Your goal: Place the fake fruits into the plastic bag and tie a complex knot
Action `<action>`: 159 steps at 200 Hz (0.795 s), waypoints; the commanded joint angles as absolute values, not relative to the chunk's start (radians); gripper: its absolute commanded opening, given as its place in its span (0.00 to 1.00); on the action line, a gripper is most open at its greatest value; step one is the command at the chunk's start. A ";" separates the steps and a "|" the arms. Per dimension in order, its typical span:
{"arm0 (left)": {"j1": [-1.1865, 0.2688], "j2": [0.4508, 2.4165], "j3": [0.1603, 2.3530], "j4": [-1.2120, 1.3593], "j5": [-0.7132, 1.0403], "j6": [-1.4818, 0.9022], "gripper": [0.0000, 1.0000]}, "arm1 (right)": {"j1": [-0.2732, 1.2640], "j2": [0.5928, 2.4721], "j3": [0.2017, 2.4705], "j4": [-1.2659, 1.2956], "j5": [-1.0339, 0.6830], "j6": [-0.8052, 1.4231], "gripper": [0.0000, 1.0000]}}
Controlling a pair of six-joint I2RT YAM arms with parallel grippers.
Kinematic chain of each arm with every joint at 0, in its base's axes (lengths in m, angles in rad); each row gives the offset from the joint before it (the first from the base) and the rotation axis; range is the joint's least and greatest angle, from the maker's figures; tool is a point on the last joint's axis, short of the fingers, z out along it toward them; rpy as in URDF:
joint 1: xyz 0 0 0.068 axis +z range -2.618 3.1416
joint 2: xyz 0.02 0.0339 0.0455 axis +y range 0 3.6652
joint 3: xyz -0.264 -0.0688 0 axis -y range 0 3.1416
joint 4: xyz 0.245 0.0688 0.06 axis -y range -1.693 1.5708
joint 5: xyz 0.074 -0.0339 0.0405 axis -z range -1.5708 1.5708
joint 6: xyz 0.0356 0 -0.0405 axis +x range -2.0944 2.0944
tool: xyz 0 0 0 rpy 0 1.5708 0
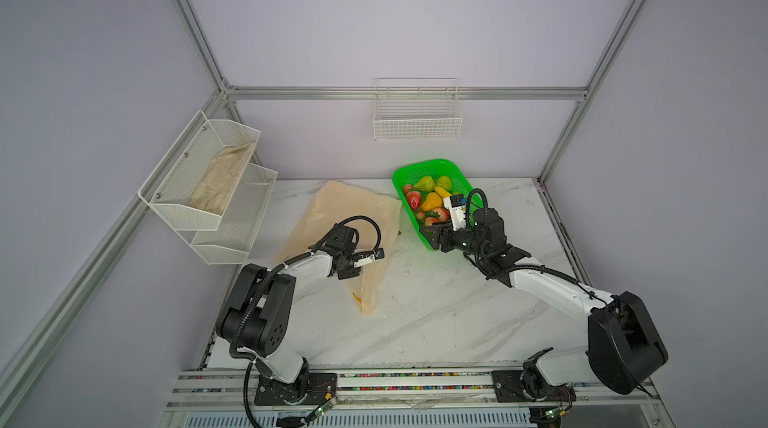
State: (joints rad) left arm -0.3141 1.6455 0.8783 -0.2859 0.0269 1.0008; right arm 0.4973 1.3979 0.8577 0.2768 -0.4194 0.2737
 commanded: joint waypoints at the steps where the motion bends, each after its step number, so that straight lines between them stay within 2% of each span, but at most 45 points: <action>1: -0.307 1.651 1.010 -0.401 0.044 0.860 0.02 | 0.493 1.331 0.861 0.199 -0.378 0.243 0.65; 32: -0.318 1.619 1.319 -0.700 -0.025 0.363 0.00 | 0.529 1.252 0.795 0.193 -0.476 0.211 0.66; 57: -0.323 1.613 1.494 -0.895 0.015 0.059 0.00 | 0.619 1.223 0.771 0.212 -0.504 0.134 0.84; 80: -0.348 1.620 1.558 -0.968 -0.015 -0.072 0.00 | 0.654 1.218 0.753 0.294 -0.558 0.154 0.97; 133: -0.409 1.621 1.619 -1.035 -0.062 -0.249 0.00 | 0.784 1.286 0.765 0.451 -0.476 0.242 0.97; 159: -0.447 1.605 1.609 -1.040 -0.098 -0.317 0.00 | 0.889 1.334 0.738 0.612 -0.325 0.299 0.97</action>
State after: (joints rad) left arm -0.4152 1.6257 1.5471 -1.0065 -0.0547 -0.1761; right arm 0.8120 1.3006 0.7589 0.4194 -0.4629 0.2379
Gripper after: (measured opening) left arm 0.047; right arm 0.974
